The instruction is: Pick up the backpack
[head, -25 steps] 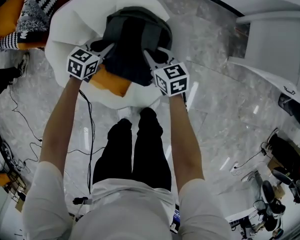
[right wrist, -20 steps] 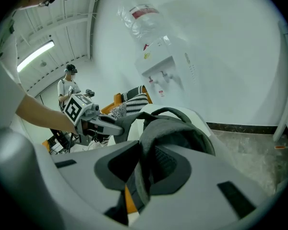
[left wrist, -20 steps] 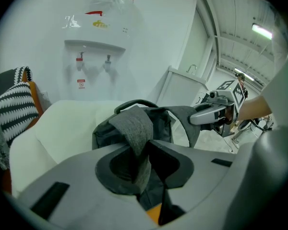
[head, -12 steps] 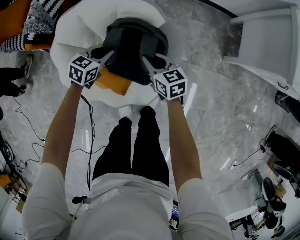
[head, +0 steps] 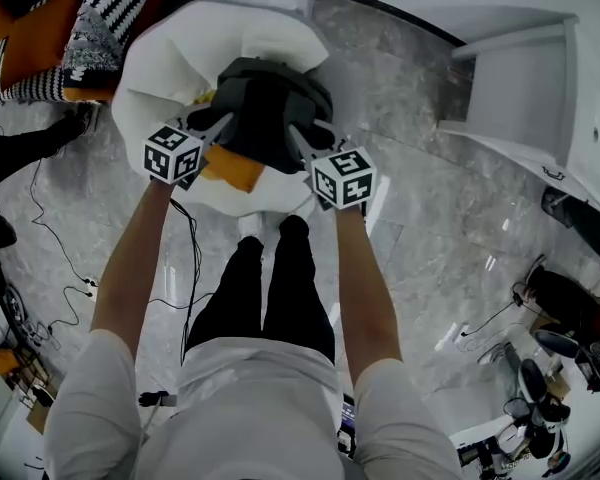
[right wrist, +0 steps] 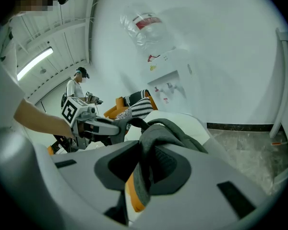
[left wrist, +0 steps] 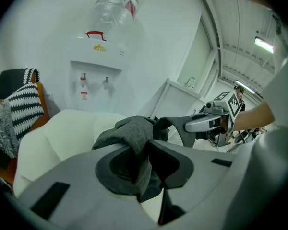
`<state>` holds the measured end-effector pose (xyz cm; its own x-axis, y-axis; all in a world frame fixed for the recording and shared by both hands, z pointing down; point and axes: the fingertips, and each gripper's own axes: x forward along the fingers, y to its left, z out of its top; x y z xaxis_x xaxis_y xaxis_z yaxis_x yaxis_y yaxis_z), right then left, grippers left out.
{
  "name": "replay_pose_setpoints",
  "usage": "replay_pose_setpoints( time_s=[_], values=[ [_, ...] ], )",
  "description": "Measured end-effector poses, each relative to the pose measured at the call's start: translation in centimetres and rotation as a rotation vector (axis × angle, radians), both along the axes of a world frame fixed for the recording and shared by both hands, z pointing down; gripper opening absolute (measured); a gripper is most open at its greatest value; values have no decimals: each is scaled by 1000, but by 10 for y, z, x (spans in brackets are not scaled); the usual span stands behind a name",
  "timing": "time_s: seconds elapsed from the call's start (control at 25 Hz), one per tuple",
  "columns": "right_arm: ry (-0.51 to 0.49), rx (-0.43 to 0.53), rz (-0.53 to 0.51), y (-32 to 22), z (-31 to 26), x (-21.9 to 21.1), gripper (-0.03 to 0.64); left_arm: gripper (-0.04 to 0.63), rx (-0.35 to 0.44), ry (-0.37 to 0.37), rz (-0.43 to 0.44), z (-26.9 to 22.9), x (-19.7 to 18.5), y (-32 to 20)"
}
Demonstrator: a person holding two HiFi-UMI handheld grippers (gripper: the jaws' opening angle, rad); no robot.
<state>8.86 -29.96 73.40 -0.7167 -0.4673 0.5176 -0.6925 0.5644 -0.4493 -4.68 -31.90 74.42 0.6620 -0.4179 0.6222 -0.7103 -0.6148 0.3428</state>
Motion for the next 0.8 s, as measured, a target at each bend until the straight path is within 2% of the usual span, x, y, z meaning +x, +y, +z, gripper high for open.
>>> replay_pose_setpoints(
  time_s=[0.56,0.8],
  values=[
    [-14,-28,25,16,-34,-5,55,72,-4,11,-25,-41,-10,19],
    [-3,-36,17,28,-49,-19,55,66,-1,16,-35,-61,-27,27]
  ],
)
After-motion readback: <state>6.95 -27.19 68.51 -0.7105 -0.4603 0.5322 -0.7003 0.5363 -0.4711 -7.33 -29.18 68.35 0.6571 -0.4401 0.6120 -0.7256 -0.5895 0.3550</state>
